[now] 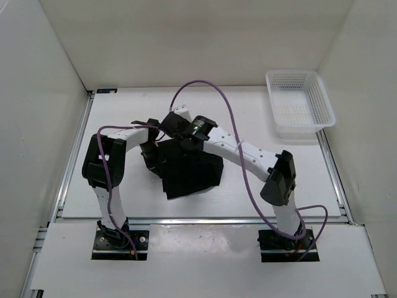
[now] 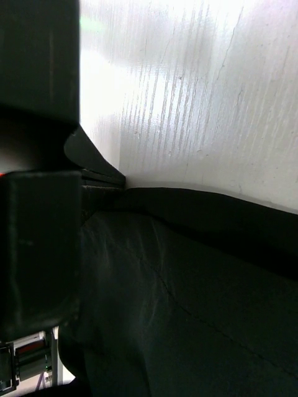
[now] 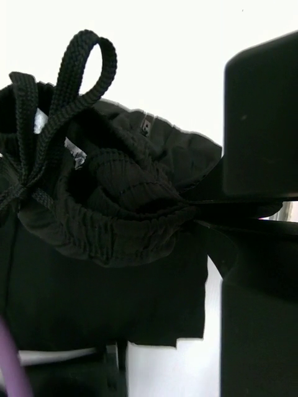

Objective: Fold and stack the shorts
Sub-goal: Fold the shorts

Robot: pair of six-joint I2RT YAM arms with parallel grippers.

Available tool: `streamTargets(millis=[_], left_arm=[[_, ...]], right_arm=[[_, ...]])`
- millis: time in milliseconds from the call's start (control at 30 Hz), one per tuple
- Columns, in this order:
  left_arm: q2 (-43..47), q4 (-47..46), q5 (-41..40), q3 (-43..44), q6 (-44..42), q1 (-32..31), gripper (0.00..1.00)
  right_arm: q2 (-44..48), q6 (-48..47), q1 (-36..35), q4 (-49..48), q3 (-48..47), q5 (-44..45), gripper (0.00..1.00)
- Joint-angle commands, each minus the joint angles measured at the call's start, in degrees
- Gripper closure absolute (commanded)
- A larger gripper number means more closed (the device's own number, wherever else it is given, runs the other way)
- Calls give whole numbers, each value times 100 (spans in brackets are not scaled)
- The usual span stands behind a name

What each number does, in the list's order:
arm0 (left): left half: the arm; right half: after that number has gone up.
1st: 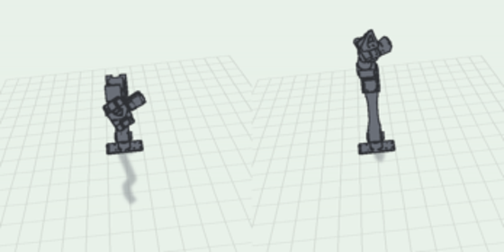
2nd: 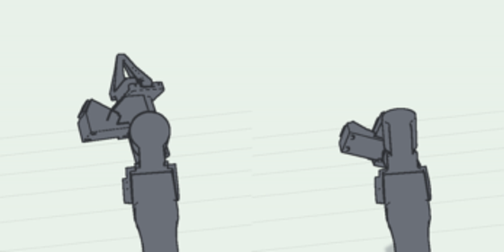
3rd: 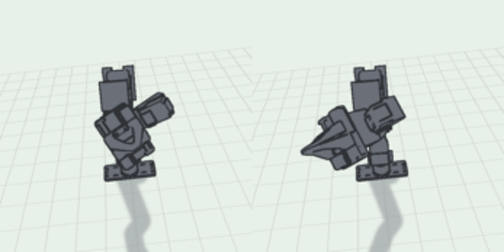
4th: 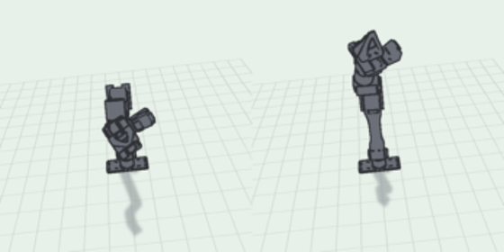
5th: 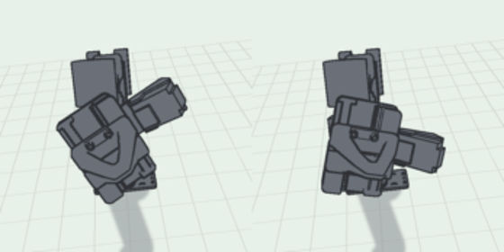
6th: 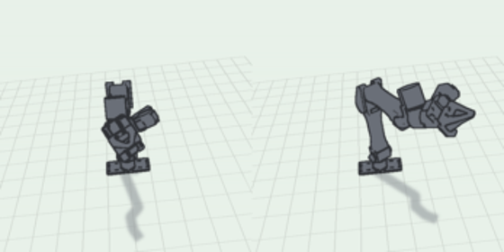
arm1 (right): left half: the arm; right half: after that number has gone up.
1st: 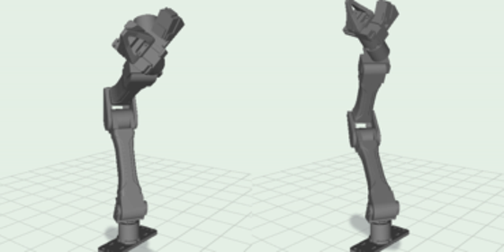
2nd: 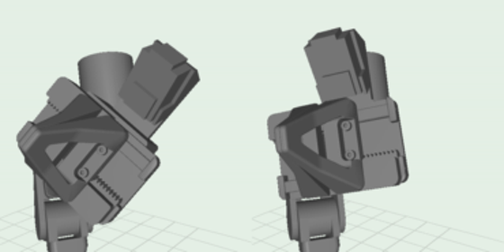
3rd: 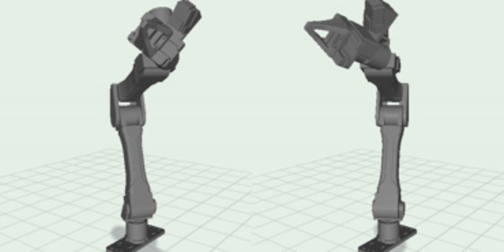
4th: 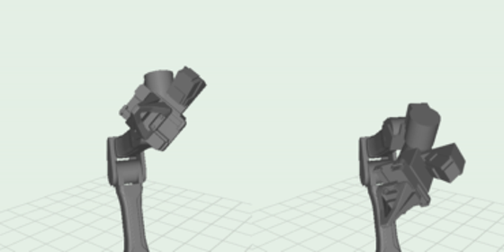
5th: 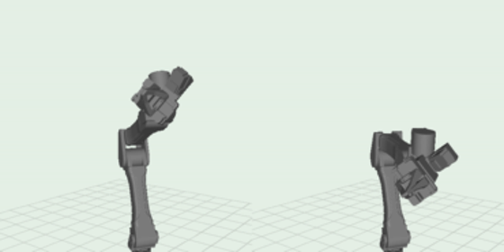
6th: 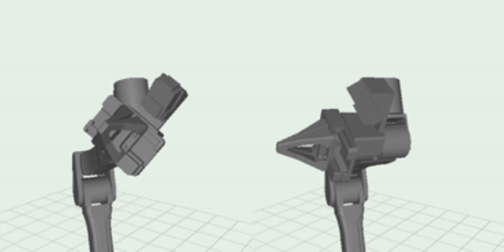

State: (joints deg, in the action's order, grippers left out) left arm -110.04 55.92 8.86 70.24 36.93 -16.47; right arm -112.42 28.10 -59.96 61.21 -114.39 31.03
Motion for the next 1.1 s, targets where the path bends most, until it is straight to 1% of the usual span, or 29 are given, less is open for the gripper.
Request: streamTargets(millis=[0, 100, 133, 167, 200, 233, 267, 300, 367, 433, 467, 500, 533, 567, 600, 633, 667, 700, 733, 767, 833, 867, 900, 933, 967, 1000, 1033, 1067], left_arm=[[-18, -389, -218, -80, 43, -32, 90], [228, -258, -218, -133, 43, 38, 89], [394, -144, -218, -133, 43, 91, 78], [491, -21, -218, -63, 43, 274, 74], [614, 85, -218, -2, -105, 372, 65], [859, 294, -218, 51, -159, 477, 47], [983, 410, -218, 104, -212, 591, 17], [1097, 498, -218, 226, -317, 801, 14], [1343, 717, -139, 350, -379, 1100, 3], [1406, 823, -139, 552, -440, 1268, 3], [1476, 885, -191, 622, -441, 1339, 3], [1537, 946, -192, 692, -441, 1392, 3], [1538, 1017, -279, 815, -493, 1392, 7], [1616, 1017, -367, 877, -494, 1392, 10], [1722, 1104, -533, 947, -494, 1392, 13], [1784, 1157, -596, 1009, -494, 1314, 16], [1862, 1158, -648, 1079, -494, 1235, 21], [1942, 1080, -649, 1080, -494, 1138, 23], [2064, 1018, -571, 1080, -563, 902, 23], [2065, 887, -570, 1080, -564, 778, 25], [2066, 807, -491, 1080, -564, 514, 29], [2065, 806, -491, 1080, -564, 243, 29], [1961, 728, -491, 1080, -564, 119, 31], [1786, 640, -369, 1141, -564, -13, 31], [1662, 639, -368, 1246, -616, -310, 27], [1531, 639, -368, 1316, -617, -452, 21], [1225, 709, -655, 1395, -556, -575, 13], [1065, 710, -745, 1466, -555, -759, 3]], right_arm=[[-402, 56, -138, 146, -645, 88, 100], [-798, 3, -191, 146, -1013, -62, 100], [-886, 3, -191, 146, -1094, -122, 100], [-1009, 3, -243, 146, -1155, -123, 100], [-1010, -58, -244, 146, -1217, -280, 77], [-1071, -111, -244, 85, -1270, -394, 55], [-1019, -111, -296, 14, -1270, -465, 32], [-958, -111, -297, -152, -1270, -518, 7], [-565, -173, -349, -389, -921, -737, 1], [-151, -173, -349, -828, -534, -887, 0], [347, -95, -349, -1004, -280, -888, 0], [622, -33, -297, -1189, 358, -888, 1], [1130, 63, -227, -1425, 669, -888, 7], [1387, 151, -165, -1558, 1003, -888, 12], [1616, 213, -86, -1681, 1354, -888, 18], [2018, 431, 115, -1752, 1984, -975, 35], [2196, 520, 230, -1927, 2321, -1037, 43], [2337, 574, 361, -2033, 2629, -1307, 50], [2504, 687, 632, -2086, 2893, -1492, 61], [2506, 688, 748, -2191, 3296, -1738, 66], [2559, 741, 916, -2245, 3554, -2178, 73], [2506, 741, 916, -2323, 3642, -2415, 75], [2506, 741, 916, -2324, 3747, -2417, 75], [2419, 741, 977, -2324, 3801, -2417, 77], [2357, 741, 978, -2324, 3862, -2417, 75], [2356, 741, 1030, -2324, 3932, -2469, 70], [2356, 793, 1100, -2324, 4090, -2470, 63], [2443, 794, 1101, -2324, 4169, -2470, 53]])
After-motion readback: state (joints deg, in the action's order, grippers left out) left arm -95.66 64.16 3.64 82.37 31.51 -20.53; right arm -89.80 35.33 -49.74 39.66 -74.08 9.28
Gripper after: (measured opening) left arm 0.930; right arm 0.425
